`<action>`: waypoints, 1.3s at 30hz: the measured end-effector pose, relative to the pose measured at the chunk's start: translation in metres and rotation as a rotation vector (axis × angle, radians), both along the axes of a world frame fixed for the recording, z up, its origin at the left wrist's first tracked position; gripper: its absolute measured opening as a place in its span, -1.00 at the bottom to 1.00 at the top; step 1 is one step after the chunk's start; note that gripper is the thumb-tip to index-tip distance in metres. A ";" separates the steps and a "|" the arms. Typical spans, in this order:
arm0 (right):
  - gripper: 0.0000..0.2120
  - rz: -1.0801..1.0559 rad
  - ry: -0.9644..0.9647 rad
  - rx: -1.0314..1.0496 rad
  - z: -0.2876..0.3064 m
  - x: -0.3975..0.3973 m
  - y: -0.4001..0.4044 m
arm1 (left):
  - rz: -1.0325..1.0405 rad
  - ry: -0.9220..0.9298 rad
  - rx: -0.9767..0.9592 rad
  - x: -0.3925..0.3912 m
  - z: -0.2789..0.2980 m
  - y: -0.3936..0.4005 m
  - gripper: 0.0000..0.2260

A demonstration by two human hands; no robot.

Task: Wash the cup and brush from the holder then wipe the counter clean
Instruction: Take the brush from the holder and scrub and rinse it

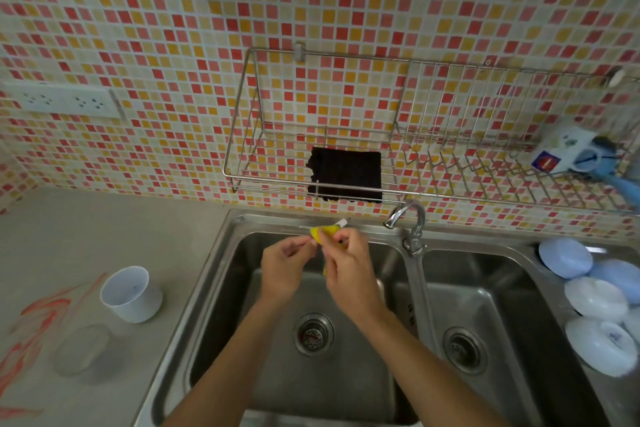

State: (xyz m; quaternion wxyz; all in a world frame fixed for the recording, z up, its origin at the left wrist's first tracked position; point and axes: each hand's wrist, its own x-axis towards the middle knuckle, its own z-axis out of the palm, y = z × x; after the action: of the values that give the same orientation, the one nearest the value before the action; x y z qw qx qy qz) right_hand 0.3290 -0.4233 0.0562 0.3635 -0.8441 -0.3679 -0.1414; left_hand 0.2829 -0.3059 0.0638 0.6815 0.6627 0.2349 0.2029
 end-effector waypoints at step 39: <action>-0.80 0.070 -0.393 -0.366 0.015 0.063 -0.021 | -0.193 -0.083 1.110 -0.009 0.016 0.033 -0.75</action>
State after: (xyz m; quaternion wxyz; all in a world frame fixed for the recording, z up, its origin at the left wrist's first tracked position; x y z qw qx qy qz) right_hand 0.3923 -0.4448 0.0710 0.1311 -0.8388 -0.4799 -0.2209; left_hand 0.2736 -0.2728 0.0801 0.2549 0.9317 0.0043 0.2586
